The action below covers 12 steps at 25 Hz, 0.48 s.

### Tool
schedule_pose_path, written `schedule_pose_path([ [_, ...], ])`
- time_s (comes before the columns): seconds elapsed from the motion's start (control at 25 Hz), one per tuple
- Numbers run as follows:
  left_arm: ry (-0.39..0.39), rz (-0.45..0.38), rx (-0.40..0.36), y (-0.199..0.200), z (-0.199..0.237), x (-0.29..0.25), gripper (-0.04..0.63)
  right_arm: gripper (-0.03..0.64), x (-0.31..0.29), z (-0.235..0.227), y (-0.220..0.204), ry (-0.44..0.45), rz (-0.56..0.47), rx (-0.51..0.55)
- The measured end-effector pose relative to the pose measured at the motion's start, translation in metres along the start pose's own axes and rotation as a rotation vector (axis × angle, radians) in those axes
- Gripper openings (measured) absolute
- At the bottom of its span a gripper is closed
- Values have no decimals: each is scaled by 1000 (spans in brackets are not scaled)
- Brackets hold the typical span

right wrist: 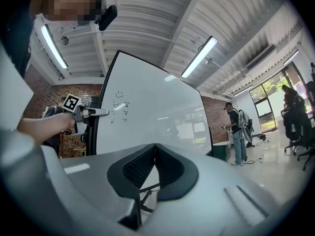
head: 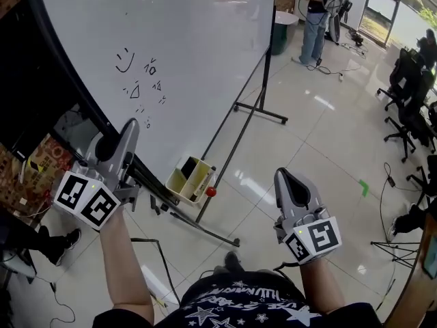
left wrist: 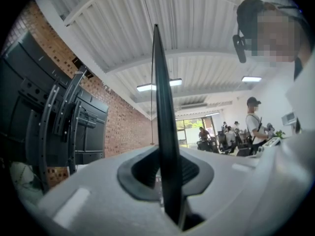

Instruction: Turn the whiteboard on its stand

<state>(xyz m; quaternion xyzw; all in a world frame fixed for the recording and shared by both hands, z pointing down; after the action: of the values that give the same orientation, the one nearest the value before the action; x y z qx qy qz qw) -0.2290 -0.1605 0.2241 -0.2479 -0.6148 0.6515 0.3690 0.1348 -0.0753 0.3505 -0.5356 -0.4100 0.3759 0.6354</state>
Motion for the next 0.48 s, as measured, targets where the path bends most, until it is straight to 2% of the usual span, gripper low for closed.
schedule_pose_path([
  [0.16,51,-3,-45,0,-5,1,41,8,23,-16,-1,0,-3,-2],
  [0.36,12,1,-14,1,1,3,46,8,57,-39,-7,-5,25,-24],
  [0.48,27,-1,-20,2,1,1,46,8,76,-46,-16,-7,41,-40],
])
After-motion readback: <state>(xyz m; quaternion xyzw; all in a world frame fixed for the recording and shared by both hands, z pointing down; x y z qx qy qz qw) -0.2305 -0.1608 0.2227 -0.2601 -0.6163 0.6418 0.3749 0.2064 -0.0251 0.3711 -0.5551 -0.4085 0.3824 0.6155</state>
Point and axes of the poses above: the fingertips, and each gripper's own axes: x backward along the fingers, z to its left, y out of its top, the point moved 10 cm from there along x, backward along the fingers, and after that the axes turned 10 degrees about x, right-handed, at the moved point
